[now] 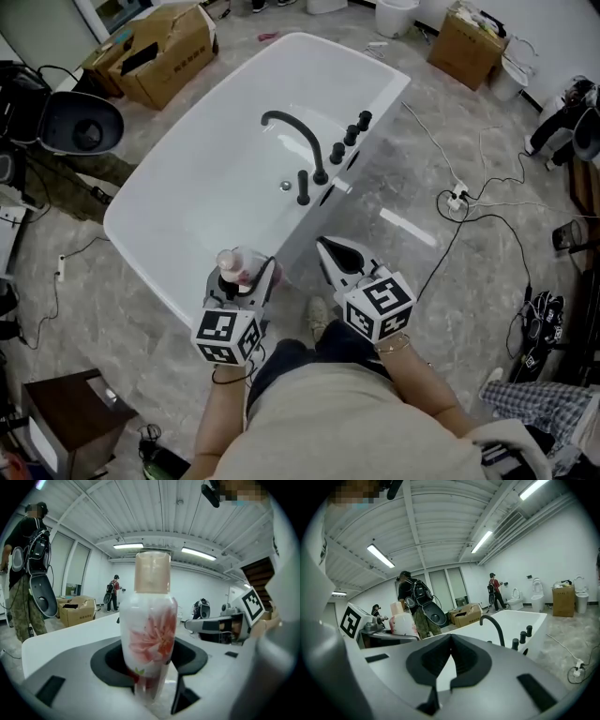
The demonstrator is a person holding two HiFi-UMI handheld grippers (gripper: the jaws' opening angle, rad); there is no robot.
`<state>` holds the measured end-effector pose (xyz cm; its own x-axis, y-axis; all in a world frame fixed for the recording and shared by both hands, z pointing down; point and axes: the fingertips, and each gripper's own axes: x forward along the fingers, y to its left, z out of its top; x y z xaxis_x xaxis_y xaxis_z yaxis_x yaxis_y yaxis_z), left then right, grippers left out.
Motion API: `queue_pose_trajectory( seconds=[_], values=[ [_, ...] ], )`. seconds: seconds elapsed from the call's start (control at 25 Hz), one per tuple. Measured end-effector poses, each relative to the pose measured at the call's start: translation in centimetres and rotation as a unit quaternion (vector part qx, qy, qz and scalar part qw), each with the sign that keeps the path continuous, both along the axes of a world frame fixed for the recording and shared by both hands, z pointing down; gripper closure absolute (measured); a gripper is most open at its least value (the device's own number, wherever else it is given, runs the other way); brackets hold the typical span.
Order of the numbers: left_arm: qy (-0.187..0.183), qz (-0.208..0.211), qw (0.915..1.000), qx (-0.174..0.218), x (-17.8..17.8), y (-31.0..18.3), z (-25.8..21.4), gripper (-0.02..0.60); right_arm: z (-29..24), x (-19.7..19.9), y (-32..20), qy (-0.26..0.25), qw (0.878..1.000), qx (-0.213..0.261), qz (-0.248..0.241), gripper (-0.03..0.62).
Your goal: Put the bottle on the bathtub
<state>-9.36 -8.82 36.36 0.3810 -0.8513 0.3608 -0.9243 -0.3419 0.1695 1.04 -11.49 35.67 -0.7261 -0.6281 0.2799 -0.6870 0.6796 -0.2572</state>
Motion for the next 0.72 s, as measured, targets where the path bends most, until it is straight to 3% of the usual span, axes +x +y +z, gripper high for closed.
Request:
queue_pose_trajectory(
  seconds=[0.28,0.72],
  values=[
    [0.004,-0.022,0.9997,-0.014,1.0,-3.7,1.6,0.347,2.2,0.9,-4.1,0.009,0.999,-0.022,-0.024,0.597],
    [0.013,-0.002,0.9984,-0.055,-0.2,-6.9,5.9,0.347,6.2,0.3,-6.8,0.01,0.997,-0.07,0.005,0.597]
  ],
)
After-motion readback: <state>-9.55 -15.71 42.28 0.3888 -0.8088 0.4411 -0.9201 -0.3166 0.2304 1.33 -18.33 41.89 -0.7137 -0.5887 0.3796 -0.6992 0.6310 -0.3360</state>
